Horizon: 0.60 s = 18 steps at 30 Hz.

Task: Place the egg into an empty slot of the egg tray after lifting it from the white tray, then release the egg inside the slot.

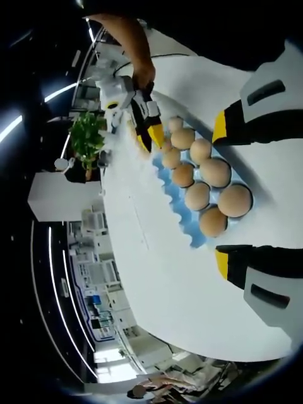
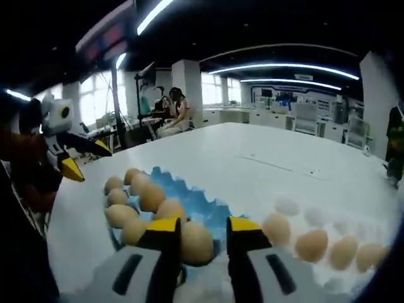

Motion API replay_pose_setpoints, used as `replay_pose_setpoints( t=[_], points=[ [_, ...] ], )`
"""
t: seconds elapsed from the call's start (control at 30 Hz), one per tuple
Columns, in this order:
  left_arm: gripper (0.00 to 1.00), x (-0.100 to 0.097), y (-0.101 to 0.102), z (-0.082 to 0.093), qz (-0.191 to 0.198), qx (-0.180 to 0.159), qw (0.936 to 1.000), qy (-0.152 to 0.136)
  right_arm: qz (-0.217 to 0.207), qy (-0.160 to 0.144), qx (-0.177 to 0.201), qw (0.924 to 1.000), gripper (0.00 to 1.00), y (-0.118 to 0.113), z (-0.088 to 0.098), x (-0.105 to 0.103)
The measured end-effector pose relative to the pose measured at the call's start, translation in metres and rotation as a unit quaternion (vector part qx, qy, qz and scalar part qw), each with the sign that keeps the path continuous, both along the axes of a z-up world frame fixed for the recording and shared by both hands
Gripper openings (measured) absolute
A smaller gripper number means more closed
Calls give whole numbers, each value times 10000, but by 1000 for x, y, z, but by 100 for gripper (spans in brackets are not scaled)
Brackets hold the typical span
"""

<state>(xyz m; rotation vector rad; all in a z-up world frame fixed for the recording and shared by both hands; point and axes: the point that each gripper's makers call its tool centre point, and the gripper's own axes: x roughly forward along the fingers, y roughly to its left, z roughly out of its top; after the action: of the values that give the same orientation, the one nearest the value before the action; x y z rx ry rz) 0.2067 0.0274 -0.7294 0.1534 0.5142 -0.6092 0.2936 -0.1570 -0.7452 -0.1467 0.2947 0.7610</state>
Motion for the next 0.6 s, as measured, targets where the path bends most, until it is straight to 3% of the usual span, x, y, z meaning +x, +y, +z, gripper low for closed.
replay_pose_setpoints(
  t=[0.13,0.23,0.3,0.6],
  points=[
    [64,-1,0,0,0,1,10000,4,-517,-201,-74,9984,28,-25,8,20],
    [64,-1,-1,0,-2,-7,10000,-1,-848,-1,-43,9964,29,-42,1,30],
    [64,-1,-1,0,-2,-9,10000,1,-952,176,58,9953,29,-47,-4,34],
    [64,-3,0,-1,19,9,10000,17,-1028,375,-161,9939,34,-52,-22,41]
  ],
)
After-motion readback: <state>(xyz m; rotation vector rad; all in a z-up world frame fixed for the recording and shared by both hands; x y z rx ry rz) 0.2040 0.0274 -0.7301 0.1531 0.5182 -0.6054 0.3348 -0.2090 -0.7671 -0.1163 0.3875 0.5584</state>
